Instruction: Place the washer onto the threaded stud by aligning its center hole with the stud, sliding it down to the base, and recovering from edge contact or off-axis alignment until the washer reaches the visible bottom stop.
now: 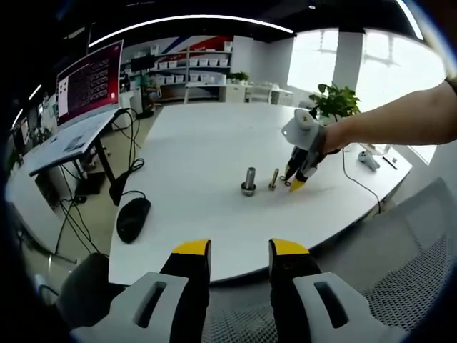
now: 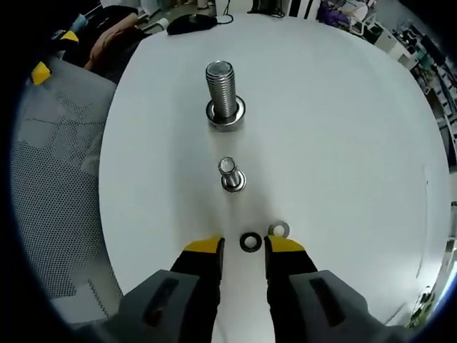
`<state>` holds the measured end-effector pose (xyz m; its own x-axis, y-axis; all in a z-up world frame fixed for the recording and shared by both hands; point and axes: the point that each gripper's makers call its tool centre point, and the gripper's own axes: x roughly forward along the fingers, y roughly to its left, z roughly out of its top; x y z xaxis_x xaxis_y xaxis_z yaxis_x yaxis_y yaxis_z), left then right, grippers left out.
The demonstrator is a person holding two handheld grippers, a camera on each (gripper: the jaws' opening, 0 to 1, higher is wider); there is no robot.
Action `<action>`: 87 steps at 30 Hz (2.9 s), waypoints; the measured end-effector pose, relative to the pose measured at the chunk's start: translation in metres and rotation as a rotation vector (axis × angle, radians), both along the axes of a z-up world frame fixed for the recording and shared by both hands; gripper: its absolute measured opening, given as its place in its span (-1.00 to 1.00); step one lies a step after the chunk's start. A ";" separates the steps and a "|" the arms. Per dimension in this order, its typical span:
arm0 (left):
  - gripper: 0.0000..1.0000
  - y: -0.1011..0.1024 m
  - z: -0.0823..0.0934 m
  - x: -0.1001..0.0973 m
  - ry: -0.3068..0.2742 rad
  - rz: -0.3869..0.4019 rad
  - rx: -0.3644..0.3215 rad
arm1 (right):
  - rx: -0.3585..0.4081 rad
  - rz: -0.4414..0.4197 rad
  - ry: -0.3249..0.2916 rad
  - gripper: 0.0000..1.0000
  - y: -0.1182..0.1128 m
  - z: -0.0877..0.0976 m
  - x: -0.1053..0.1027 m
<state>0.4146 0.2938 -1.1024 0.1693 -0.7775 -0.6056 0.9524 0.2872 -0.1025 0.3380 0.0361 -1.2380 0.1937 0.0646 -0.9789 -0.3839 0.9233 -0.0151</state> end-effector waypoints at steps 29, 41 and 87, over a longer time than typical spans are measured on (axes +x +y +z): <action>-0.37 0.001 -0.001 -0.001 -0.006 -0.013 0.008 | -0.030 -0.107 -0.056 -0.92 -0.005 -0.001 0.007; -0.37 0.001 -0.001 -0.002 -0.006 -0.017 0.009 | 0.056 -0.186 -0.118 -0.60 0.001 0.014 0.003; -0.38 0.000 0.000 -0.001 -0.002 -0.002 0.002 | -0.070 0.160 0.069 -0.75 -0.008 -0.006 0.000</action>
<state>0.4138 0.2937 -1.1020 0.1691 -0.7768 -0.6066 0.9531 0.2855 -0.0999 0.3377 0.0284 -1.2436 0.1191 0.0206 -0.9927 -0.5281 0.8480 -0.0458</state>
